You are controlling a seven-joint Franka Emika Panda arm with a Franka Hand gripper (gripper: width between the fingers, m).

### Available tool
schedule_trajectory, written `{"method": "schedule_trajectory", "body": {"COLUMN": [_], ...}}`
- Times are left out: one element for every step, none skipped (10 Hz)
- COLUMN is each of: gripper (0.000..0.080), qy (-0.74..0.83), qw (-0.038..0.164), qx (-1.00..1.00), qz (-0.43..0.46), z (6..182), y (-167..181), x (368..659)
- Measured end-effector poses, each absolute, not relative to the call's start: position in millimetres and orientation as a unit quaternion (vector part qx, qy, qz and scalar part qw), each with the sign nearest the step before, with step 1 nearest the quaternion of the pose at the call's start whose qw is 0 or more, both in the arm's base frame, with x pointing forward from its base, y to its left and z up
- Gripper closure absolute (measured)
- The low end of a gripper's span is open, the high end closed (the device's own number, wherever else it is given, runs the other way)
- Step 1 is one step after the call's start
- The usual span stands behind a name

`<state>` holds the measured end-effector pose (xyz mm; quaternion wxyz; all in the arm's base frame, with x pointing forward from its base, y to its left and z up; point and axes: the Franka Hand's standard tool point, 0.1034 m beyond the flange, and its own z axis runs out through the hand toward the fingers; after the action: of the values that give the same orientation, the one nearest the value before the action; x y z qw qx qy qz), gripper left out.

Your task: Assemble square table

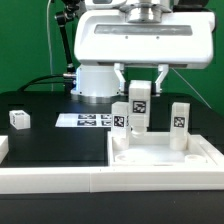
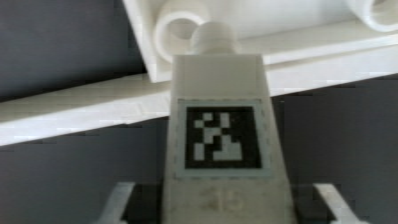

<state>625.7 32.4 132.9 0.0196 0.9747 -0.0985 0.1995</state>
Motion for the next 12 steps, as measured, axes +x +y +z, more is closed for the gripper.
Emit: {"method": "schedule_trajectory", "body": {"gripper": [0.0509, 0.0509, 0.0509, 0.0509, 0.0509, 0.0509, 0.0509, 0.0509, 0.0509, 0.0509, 0.0509, 0.0509], "qy": [-0.092, -0.089, -0.088, -0.088, -0.085, -0.072, -0.064, -0.07, -0.073, -0.072, -0.073, -0.075], "qw": [0.021, 0.024, 0.025, 0.025, 0.025, 0.025, 0.024, 0.019, 0.015, 0.016, 0.016, 0.013], "qx": [0.975, 0.976, 0.976, 0.977, 0.977, 0.978, 0.979, 0.978, 0.977, 0.976, 0.976, 0.974], "qz": [0.199, 0.195, 0.195, 0.195, 0.194, 0.192, 0.191, 0.193, 0.2, 0.206, 0.205, 0.216], "z": [127.1, 119.5, 120.2, 119.5, 118.7, 117.1, 117.0, 119.2, 119.9, 118.4, 118.2, 119.8], "y": [39.7, 47.0, 45.0, 44.4, 47.0, 58.3, 68.2, 76.2, 85.7, 83.8, 82.9, 86.1], "x": [625.3, 622.5, 623.1, 622.9, 622.3, 620.1, 621.8, 626.0, 626.0, 625.2, 625.0, 626.9]}}
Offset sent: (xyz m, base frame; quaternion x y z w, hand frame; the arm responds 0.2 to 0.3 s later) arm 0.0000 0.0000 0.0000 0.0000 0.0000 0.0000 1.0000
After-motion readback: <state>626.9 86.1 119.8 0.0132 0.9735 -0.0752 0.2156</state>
